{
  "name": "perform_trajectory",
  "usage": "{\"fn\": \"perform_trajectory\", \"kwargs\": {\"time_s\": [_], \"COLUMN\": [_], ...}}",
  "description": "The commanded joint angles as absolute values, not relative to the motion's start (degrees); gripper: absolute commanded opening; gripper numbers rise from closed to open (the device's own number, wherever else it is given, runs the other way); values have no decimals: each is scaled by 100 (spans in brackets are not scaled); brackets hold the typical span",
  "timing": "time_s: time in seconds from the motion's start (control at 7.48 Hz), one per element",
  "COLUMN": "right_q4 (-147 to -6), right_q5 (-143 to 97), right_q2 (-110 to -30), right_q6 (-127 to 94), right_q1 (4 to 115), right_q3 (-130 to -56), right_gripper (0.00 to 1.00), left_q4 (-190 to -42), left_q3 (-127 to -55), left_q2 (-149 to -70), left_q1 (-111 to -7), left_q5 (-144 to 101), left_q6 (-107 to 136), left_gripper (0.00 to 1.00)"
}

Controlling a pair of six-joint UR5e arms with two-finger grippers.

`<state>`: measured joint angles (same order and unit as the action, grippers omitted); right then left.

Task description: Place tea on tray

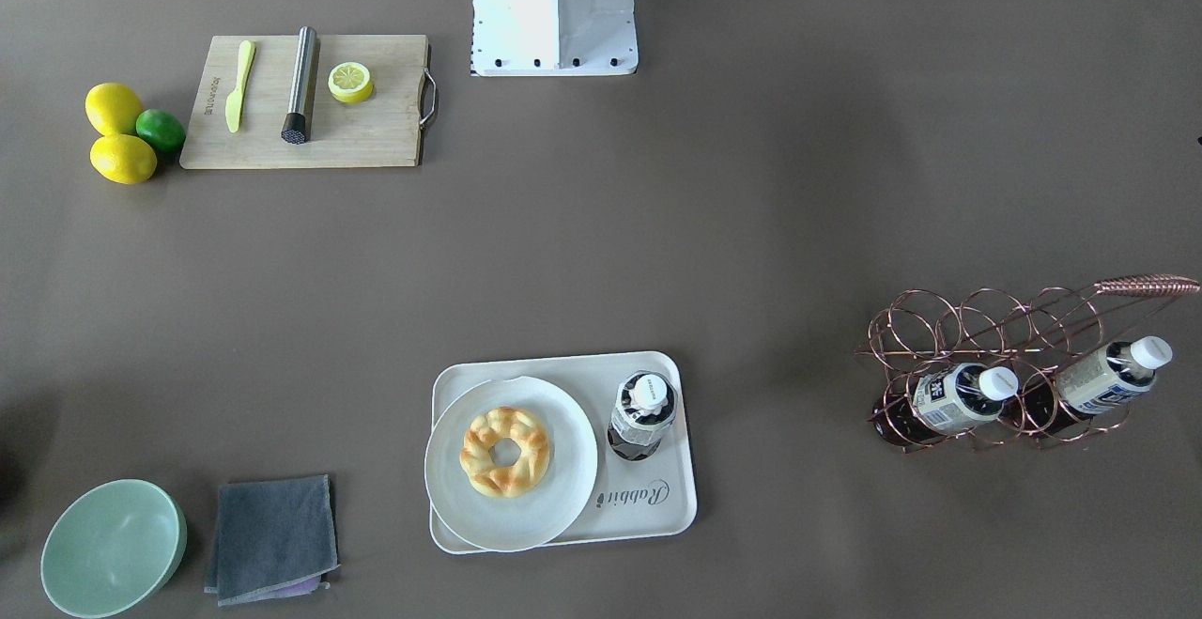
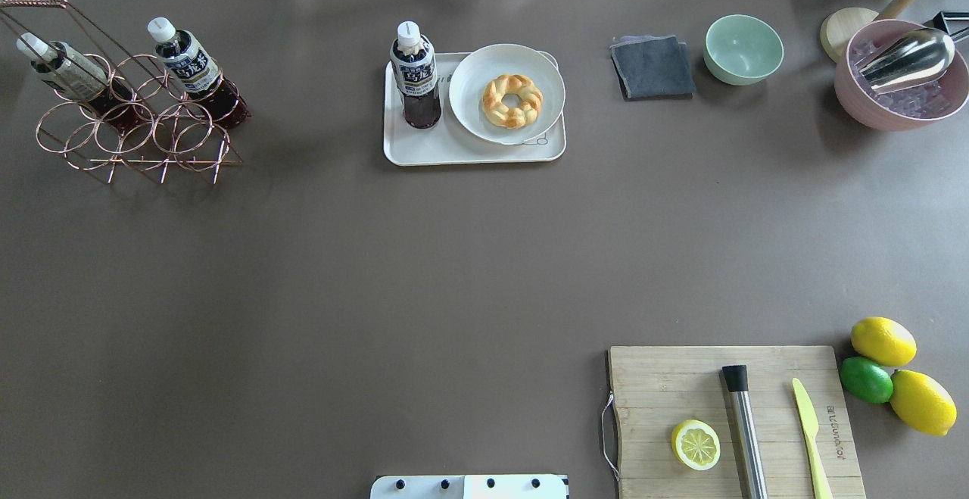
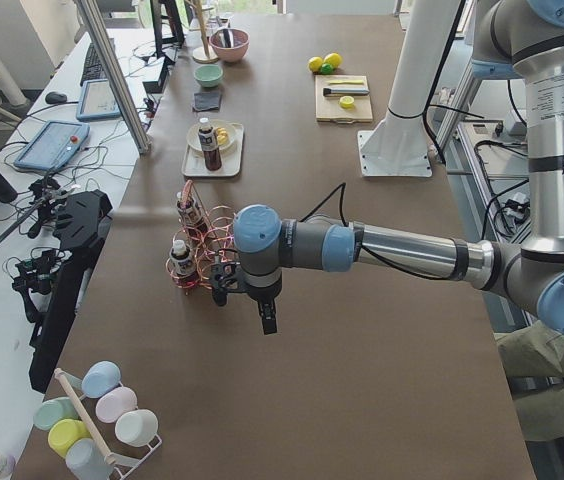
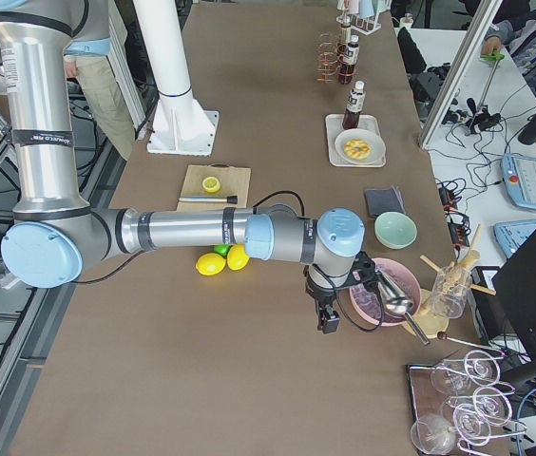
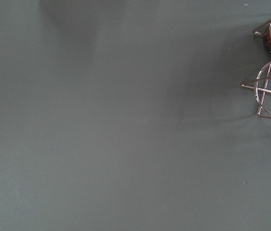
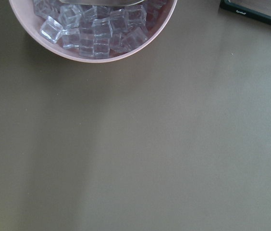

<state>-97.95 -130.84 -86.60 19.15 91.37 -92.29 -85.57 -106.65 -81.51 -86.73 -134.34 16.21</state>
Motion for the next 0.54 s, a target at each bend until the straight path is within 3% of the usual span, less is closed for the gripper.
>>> {"fn": "perform_trajectory", "kwargs": {"time_s": [0.0,0.4], "right_q4": [-9791,-9800], "right_q5": [-13104,-13113], "right_q2": [-8701,-8710], "right_q6": [1916,1916], "right_q1": [9149,9149], "right_q3": [-9220,-9211], "right_gripper": [100,100], "left_q4": [-9509,-9457], "left_q3": [-10722,-10661], "left_q2": [-7594,-7576], "left_q1": [-8745,-8842], "left_q5": [-13430,-13465], "left_q6": [1617,970], "left_gripper": [97,97]}}
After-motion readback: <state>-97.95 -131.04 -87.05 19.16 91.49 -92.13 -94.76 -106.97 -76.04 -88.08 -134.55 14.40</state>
